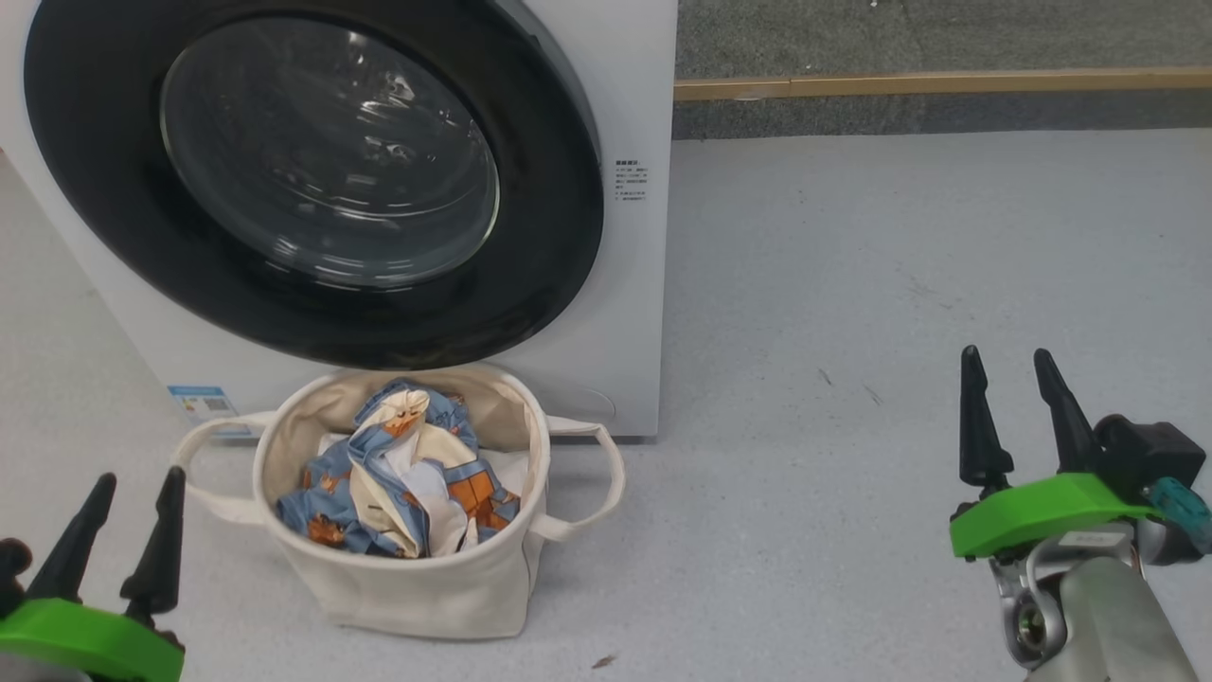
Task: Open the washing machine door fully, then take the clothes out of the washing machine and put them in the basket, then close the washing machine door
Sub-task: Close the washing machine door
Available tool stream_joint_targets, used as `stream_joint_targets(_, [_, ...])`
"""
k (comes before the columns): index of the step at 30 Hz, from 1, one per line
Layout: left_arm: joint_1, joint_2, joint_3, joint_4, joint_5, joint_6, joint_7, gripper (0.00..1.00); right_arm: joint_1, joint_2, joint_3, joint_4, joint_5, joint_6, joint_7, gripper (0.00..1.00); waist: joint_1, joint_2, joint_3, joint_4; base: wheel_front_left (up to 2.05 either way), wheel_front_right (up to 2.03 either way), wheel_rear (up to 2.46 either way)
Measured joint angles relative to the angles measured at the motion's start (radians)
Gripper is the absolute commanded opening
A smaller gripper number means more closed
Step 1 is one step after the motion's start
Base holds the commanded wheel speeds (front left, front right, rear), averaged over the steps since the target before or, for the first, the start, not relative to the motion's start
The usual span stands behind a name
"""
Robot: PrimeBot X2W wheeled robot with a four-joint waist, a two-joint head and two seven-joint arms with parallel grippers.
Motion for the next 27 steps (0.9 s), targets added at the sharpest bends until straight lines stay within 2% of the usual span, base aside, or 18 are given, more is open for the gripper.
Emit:
stream_joint_targets(9, [0.0, 0.002, 0.034, 0.011, 0.065, 0.0, 0.0, 1.0, 0.016, 0.0, 0.004, 0.004, 0.002, 0.0, 0.0, 1.0, 0.0, 0.0, -0.008, -0.002, 0.0, 0.0, 0.0])
stream_joint_targets(27, [0.001, -0.005, 0.054, -0.002, 0.076, 0.0, 0.0, 1.0, 0.014, -0.005, 0.031, 0.027, 0.015, 0.0, 0.0, 1.0, 0.0, 0.0, -0.004, 0.008, 0.0, 0.0, 0.0])
